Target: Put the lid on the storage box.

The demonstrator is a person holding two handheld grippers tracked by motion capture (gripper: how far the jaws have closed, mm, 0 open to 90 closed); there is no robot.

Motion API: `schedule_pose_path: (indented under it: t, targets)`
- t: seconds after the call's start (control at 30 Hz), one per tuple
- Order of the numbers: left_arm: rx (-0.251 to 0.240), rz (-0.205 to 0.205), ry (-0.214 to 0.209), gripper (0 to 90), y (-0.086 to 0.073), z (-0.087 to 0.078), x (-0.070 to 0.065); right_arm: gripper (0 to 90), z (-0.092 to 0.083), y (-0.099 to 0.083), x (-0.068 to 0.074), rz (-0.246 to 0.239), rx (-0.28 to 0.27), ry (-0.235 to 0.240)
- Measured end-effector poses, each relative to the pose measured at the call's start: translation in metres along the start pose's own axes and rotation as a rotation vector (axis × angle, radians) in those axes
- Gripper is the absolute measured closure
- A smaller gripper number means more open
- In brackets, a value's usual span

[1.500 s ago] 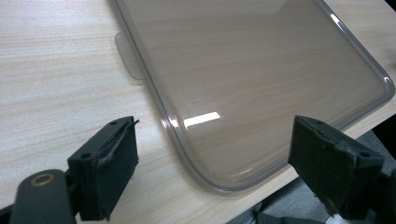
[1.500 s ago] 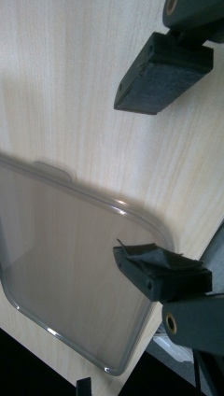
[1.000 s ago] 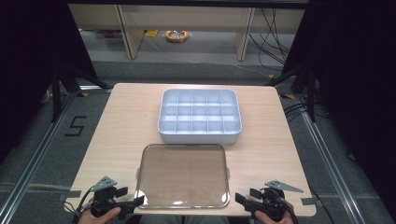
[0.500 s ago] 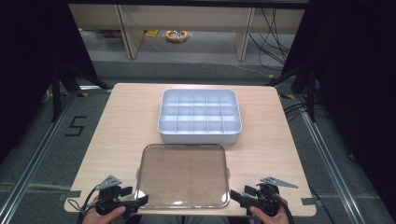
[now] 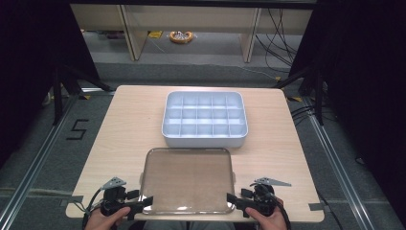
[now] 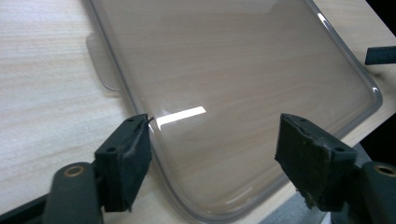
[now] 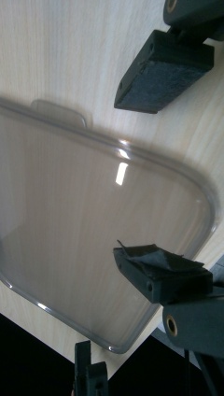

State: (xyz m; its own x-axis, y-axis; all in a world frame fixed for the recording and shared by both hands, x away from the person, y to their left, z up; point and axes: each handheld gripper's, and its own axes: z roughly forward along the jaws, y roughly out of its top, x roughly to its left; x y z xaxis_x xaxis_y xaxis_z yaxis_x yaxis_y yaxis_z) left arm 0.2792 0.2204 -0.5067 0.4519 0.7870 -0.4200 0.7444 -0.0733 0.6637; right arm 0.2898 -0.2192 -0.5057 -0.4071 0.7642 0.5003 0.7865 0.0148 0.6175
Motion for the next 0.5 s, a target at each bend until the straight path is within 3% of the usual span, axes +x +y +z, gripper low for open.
schedule_pose_path:
  t: [0.07,0.17,0.23,0.3,0.33,0.37,0.4,0.5]
  targets:
    - [-0.007,-0.013,0.011,31.0,0.001,0.002,0.001,25.0,0.005,0.001,0.001,-0.005,0.004,-0.021]
    - [0.010,-0.023,0.025,35.2,0.003,0.004,0.006,24.9,0.008,0.003,0.002,-0.007,0.009,-0.005]
    - [0.006,-0.023,0.030,37.6,0.004,0.005,0.007,24.9,0.011,0.005,0.001,-0.007,0.010,-0.031]
    - [0.013,-0.037,0.032,38.5,0.005,0.006,0.010,24.9,0.012,0.006,0.002,0.009,0.014,-0.020]
    - [0.022,-0.047,0.030,39.0,0.005,0.007,0.012,24.9,0.013,0.006,0.004,0.044,0.022,-0.022]
    - [0.022,-0.047,0.030,39.4,0.005,0.007,0.012,24.9,0.015,0.007,0.000,-0.007,0.014,-0.023]
    - [0.025,-0.052,0.031,39.5,0.005,0.009,0.012,25.0,0.015,0.007,0.004,0.040,0.030,-0.021]
    - [0.031,-0.032,0.039,39.6,0.004,0.008,0.012,26.6,0.020,0.009,-0.001,0.016,0.017,-0.014]
